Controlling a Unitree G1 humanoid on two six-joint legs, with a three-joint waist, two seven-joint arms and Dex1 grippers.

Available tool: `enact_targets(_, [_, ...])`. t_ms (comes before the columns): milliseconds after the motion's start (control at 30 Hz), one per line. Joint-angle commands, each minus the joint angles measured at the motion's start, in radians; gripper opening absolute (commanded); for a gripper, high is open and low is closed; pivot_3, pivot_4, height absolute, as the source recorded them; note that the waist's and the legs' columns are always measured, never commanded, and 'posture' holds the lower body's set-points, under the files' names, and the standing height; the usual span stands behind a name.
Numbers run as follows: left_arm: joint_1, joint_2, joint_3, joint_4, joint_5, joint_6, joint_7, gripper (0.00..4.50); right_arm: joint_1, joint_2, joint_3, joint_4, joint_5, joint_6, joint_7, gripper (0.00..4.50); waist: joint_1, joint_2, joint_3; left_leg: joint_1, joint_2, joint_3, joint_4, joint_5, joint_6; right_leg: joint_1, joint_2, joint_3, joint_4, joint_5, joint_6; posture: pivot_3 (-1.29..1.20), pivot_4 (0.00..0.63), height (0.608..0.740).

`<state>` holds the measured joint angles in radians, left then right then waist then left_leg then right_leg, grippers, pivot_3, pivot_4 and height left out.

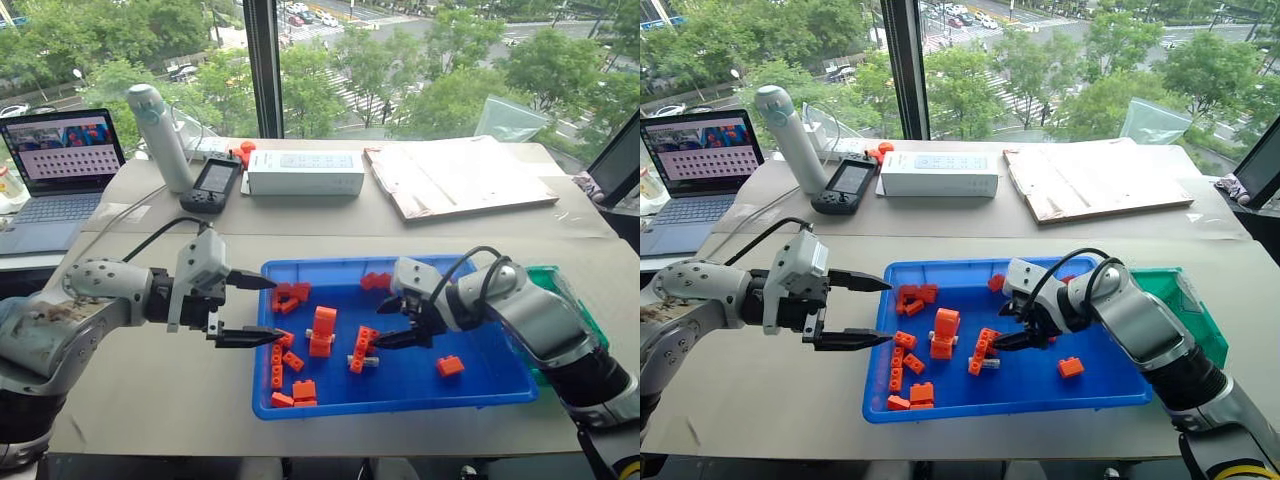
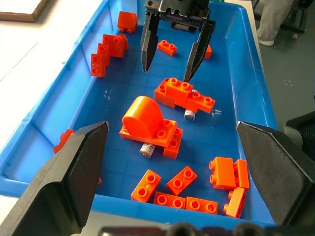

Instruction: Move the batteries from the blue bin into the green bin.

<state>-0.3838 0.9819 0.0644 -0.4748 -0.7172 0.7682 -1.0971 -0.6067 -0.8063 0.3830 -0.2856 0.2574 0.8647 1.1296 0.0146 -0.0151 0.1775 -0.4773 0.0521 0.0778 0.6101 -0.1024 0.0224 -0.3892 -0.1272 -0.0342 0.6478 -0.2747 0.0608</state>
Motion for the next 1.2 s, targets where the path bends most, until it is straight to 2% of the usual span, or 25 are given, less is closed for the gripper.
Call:
enact_targets(33, [-0.011, 0.015, 0.035, -0.021, -0.012, -0.004, 0.001, 4.50, 0.006, 0.000, 0.002, -0.034, 0.006, 0.016, -0.007, 3.52, 0.000, 0.000, 0.000, 0.000, 0.000, 0.000, 0.000, 0.000, 0.000, 0.000, 0.000, 0.000, 0.000, 0.000, 0.000, 0.00, 0.150, 0.740])
enact_targets(233, [-0.028, 0.014, 0.024, -0.015, -0.011, -0.003, 0.002, 4.50, 0.009, 0.021, 0.026, -0.016, 0.000, 0.023, -0.025, 3.52, -0.003, 0.000, 0.000, 0.000, 0.000, 0.000, 0.000, 0.000, 0.000, 0.000, 0.000, 0.000, 0.000, 0.000, 0.000, 0.00, 0.150, 0.740])
enact_targets(333, [-0.035, 0.014, 0.021, -0.010, -0.009, -0.005, -0.002, 4.50, 0.015, 0.038, 0.035, 0.011, -0.006, 0.014, -0.039, 2.80, -0.002, 0.000, 0.000, 0.000, 0.000, 0.000, 0.000, 0.000, 0.000, 0.000, 0.000, 0.000, 0.000, 0.000, 0.000, 0.00, 0.150, 0.740])
enact_targets(433, [-0.037, 0.014, 0.019, -0.009, -0.008, -0.005, -0.003, 4.50, 0.014, 0.045, 0.035, 0.021, -0.008, 0.010, -0.045, 1.74, -0.002, 0.000, 0.000, 0.000, 0.000, 0.000, 0.000, 0.000, 0.000, 0.000, 0.000, 0.000, 0.000, 0.000, 0.000, 0.00, 0.150, 0.740])
enact_targets(500, [-0.035, 0.015, 0.020, -0.010, -0.009, -0.005, -0.004, 4.50, 0.009, 0.045, 0.021, 0.022, -0.003, 0.011, -0.048, 1.42, -0.002, 0.000, 0.000, 0.000, 0.000, 0.000, 0.000, 0.000, 0.000, 0.000, 0.000, 0.000, 0.000, 0.000, 0.000, 0.00, 0.150, 0.740])
enact_targets(667, [-0.039, 0.016, 0.017, -0.009, -0.007, -0.004, -0.005, 4.50, -0.015, 0.021, -0.017, 0.074, -0.030, -0.016, -0.072, 1.41, -0.002, 0.000, 0.000, 0.000, 0.000, 0.000, 0.000, 0.000, 0.000, 0.000, 0.000, 0.000, 0.000, 0.000, 0.000, 0.00, 0.150, 0.740])
enact_targets(800, [-0.047, 0.012, 0.008, -0.008, -0.005, -0.004, -0.005, 4.50, -0.038, 0.039, -0.072, 0.191, -0.095, -0.099, -0.178, 1.41, -0.001, 0.000, 0.000, 0.000, 0.000, 0.000, 0.000, 0.000, 0.000, 0.000, 0.000, 0.000, 0.000, 0.000, 0.000, 0.00, 0.150, 0.740])
enact_targets(900, [-0.054, 0.010, 0.002, -0.005, -0.001, -0.005, -0.007, 4.50, -0.046, 0.039, -0.100, 0.211, -0.075, -0.067, -0.171, 1.41, -0.002, 0.000, 0.000, 0.000, 0.000, 0.000, 0.000, 0.000, 0.000, 0.000, 0.000, 0.000, 0.000, 0.000, 0.000, 0.00, 0.150, 0.740])
enact_targets(967, [-0.054, 0.011, 0.002, -0.005, -0.001, -0.005, -0.010, 4.50, -0.047, 0.032, -0.107, 0.199, -0.071, -0.061, -0.166, 2.42, -0.003, 0.000, 0.000, 0.000, 0.000, 0.000, -0.001, 0.000, 0.000, 0.000, 0.000, 0.000, 0.000, 0.000, 0.000, 0.00, 0.150, 0.740])
enact_targets(1000, [-0.055, 0.011, 0.001, -0.004, -0.001, -0.006, -0.012, 4.50, -0.047, 0.026, -0.111, 0.185, -0.069, -0.060, -0.161, 2.62, -0.003, 0.000, 0.000, 0.000, 0.000, 0.000, -0.001, 0.000, 0.000, 0.001, 0.000, 0.000, 0.000, 0.000, 0.000, 0.00, 0.150, 0.740])
enact_targets(1167, [-0.056, 0.016, -0.002, -0.002, 0.002, -0.005, -0.020, 4.50, -0.025, -0.027, -0.135, 0.036, 0.019, -0.018, -0.065, 4.28, -0.003, 0.000, 0.000, 0.000, 0.000, 0.001, -0.002, 0.002, 0.004, 0.001, 0.000, 0.000, 0.000, 0.000, 0.000, 0.00, 0.150, 0.740])
enact_targets(1200, [-0.055, 0.017, -0.001, -0.002, 0.002, -0.005, -0.022, 4.50, -0.020, -0.037, -0.132, 0.017, 0.028, -0.009, -0.055, 4.45, -0.003, 0.000, 0.000, 0.000, 0.000, 0.001, -0.002, 0.002, 0.003, 0.001, 0.000, 0.000, 0.000, 0.000, 0.000, 0.00, 0.150, 0.740])
